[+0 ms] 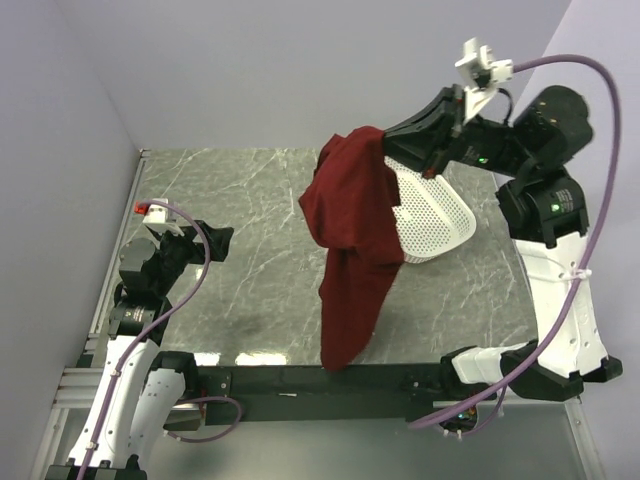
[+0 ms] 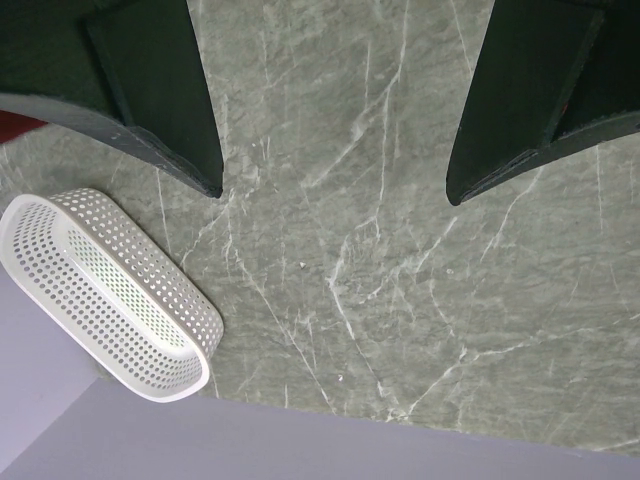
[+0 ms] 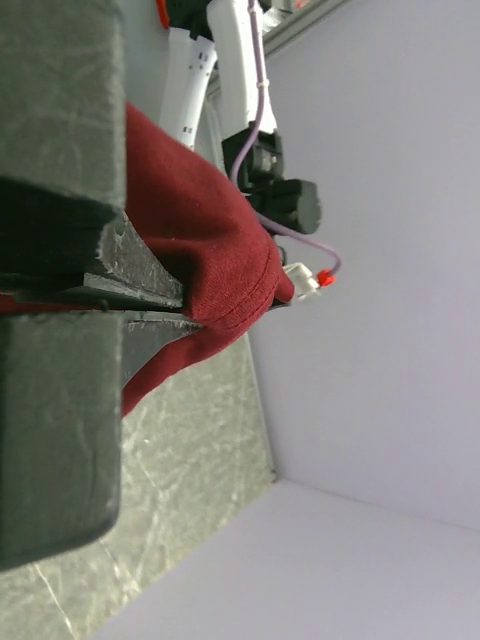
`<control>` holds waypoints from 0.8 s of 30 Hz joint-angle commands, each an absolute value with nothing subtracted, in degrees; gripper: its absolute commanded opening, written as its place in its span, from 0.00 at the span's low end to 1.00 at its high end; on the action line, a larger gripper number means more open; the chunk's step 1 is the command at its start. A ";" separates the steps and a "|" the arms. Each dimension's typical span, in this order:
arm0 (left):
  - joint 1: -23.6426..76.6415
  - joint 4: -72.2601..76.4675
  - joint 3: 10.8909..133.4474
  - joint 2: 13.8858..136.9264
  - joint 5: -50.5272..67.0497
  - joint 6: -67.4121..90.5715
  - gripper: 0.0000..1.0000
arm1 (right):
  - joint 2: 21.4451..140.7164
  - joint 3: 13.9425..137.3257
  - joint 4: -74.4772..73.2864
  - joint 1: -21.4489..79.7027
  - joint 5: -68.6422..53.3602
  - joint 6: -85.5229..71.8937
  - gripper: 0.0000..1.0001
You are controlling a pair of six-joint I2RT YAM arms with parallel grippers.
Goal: Fold and stack the t-shirts
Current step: Move the tshirt to the center of the board
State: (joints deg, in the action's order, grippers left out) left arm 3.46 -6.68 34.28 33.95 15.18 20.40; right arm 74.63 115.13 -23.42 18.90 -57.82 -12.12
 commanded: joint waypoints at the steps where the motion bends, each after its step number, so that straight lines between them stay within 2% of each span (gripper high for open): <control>1: 3.69 -3.96 34.54 33.66 15.73 19.69 0.99 | 75.23 114.43 -25.40 22.05 -52.13 -6.43 0.00; 8: 3.60 -3.96 34.63 33.49 15.82 19.51 0.99 | 79.71 114.09 -31.37 26.27 -43.77 2.98 0.00; 16: 3.60 -3.95 34.63 32.87 16.26 19.42 0.99 | 80.68 101.44 -33.31 34.01 -32.44 10.90 0.00; 18: 3.60 -3.87 34.63 32.87 16.26 19.51 0.99 | 81.56 97.92 -32.61 35.06 -28.86 10.99 0.12; 19: 3.69 -3.87 34.63 32.78 16.35 19.42 1.00 | 83.04 96.87 -32.52 35.50 -26.91 11.16 0.26; 20: 3.60 -3.69 34.63 32.70 16.52 19.60 0.99 | 84.36 96.07 -33.48 36.12 -23.94 11.60 0.57; 21: 3.60 -3.60 34.54 32.70 16.78 19.51 0.99 | 85.77 96.15 -34.10 36.65 -21.12 12.12 0.70; 22: 3.60 -3.69 34.63 32.61 16.96 19.60 1.00 | 88.83 96.33 -34.54 36.74 -15.26 11.95 0.81; 23: 3.60 -3.69 34.63 32.78 17.14 19.69 0.99 | 90.25 97.02 -35.06 36.56 -12.94 12.04 0.87; 24: 3.60 -3.69 34.63 32.78 17.23 19.69 0.99 | 91.13 97.03 -35.16 36.04 -11.18 13.26 0.88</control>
